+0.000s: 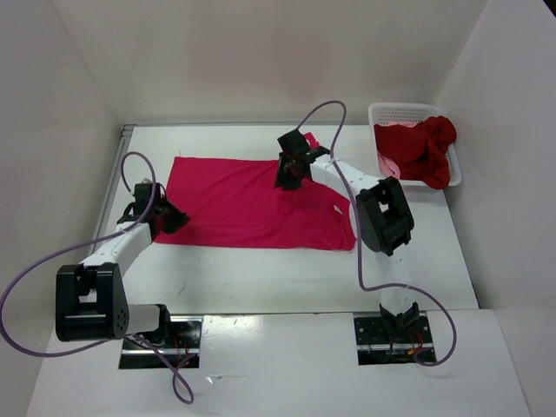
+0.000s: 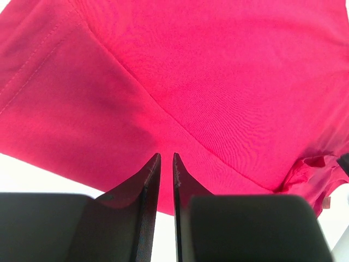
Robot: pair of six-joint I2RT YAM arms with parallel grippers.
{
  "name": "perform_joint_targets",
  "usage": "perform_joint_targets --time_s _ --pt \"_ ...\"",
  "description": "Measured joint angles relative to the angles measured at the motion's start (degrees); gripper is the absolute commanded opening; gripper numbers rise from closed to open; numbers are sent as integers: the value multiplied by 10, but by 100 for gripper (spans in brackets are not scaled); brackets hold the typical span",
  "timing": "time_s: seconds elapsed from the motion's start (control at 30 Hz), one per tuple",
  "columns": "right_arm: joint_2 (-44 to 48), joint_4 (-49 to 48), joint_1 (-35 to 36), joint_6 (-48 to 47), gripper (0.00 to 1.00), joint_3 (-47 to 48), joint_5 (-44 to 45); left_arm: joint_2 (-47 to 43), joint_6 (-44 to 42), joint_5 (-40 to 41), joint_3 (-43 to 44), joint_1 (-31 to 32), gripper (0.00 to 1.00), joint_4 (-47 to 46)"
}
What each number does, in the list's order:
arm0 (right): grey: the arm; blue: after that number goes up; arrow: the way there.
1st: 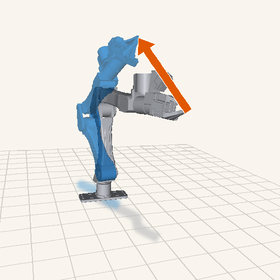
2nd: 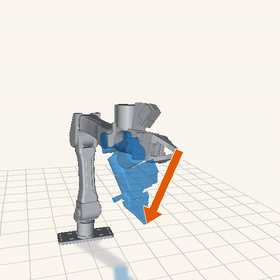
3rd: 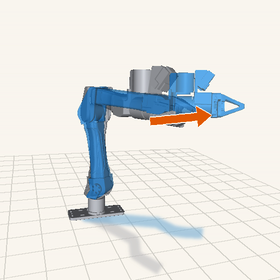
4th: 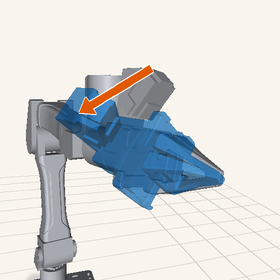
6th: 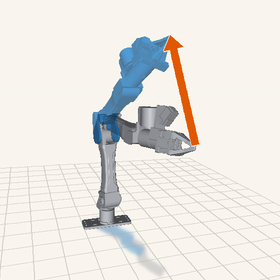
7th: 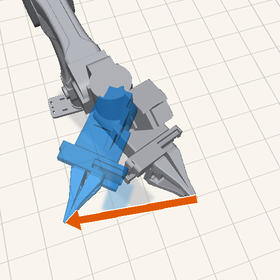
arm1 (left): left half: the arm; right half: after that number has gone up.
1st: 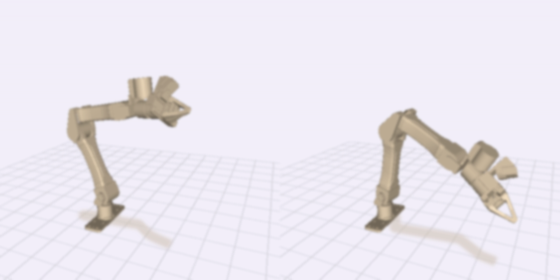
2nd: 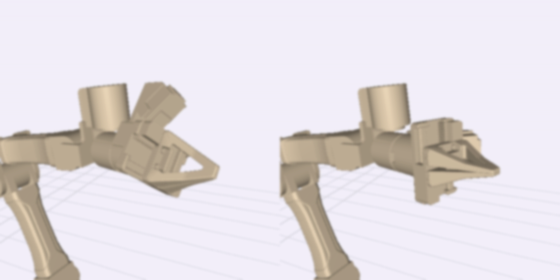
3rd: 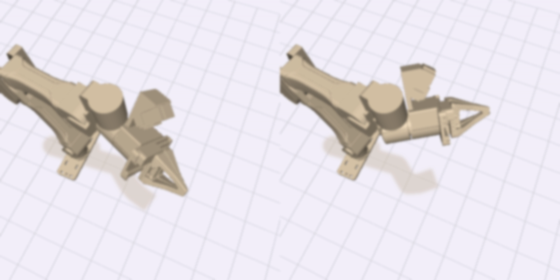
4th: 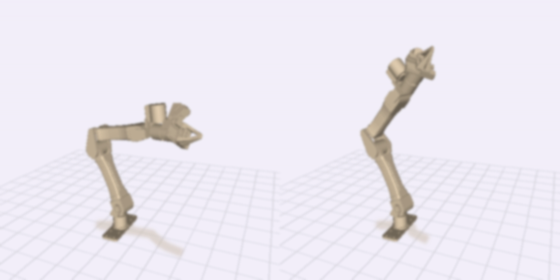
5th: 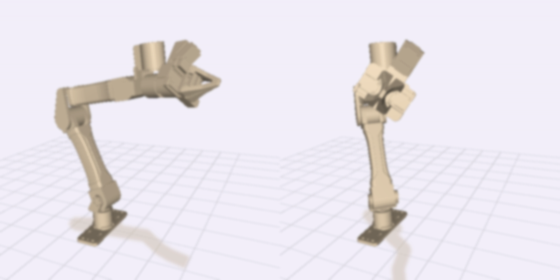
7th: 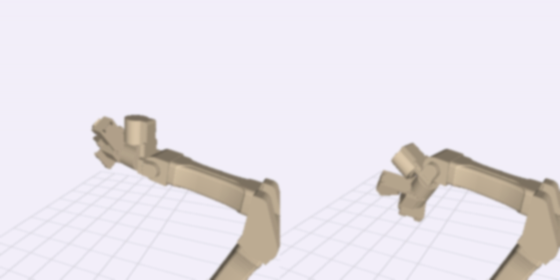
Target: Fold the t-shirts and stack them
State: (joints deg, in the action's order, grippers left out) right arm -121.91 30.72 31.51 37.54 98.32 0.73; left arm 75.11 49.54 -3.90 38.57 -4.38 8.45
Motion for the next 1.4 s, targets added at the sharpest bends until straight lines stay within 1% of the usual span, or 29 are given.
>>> perform_joint_targets --time_s 0.03,0.07,0.13,0.27,0.33,0.43,0.47,0.57,0.6,0.7,0.87,1.0,1.07,1.2,1.27,1.33,1.37,1.4 --pt "13 -2 0 -3 18 -13 0 -4 -1 1 0 0 21 3" --pt "32 -13 0 -3 7 -40 0 -10 -1 3 0 0 21 6" --pt "88 -21 0 -3 0 -119 -1 -18 -2 6 0 0 21 9" --pt "184 -39 0 4 0 -266 -11 -17 -2 6 0 0 21 9" --pt "202 -46 0 10 0 -319 -16 0 2 0 0 0 21 1" --pt "202 -62 0 25 0 -382 -17 32 15 -17 -13 -6 21 -17" --pt "210 -75 -1 33 0 -394 -19 44 19 -27 -21 -12 23 -22" --pt "221 -91 0 44 0 -413 -17 89 38 -75 -33 -47 24 -30" --pt "225 -99 0 49 0 -420 -16 94 41 -86 -31 -58 26 -32" --pt "243 -121 0 61 0 -447 -14 99 43 -105 -27 -73 26 -27" --pt "304 -128 0 82 0 -517 -11 102 17 -136 -25 -120 27 7" --pt "359 -123 0 103 0 -573 -18 80 14 -140 -32 -135 27 47" --pt "377 -119 0 115 0 -589 -22 43 17 -138 -53 -139 29 75" --pt "417 -95 1 136 0 -619 -25 -38 34 -140 -87 -136 29 153" --pt "431 -80 2 142 0 -628 -30 -59 37 -145 -89 -133 26 181" --pt "440 -62 2 147 3 -629 -34 -76 35 -150 -87 -131 24 207" --pt "443 -55 2 147 5 -629 -37 -80 33 -151 -81 -131 21 222" --pt "446 -41 2 144 9 -623 -40 -80 32 -152 -72 -131 20 228"
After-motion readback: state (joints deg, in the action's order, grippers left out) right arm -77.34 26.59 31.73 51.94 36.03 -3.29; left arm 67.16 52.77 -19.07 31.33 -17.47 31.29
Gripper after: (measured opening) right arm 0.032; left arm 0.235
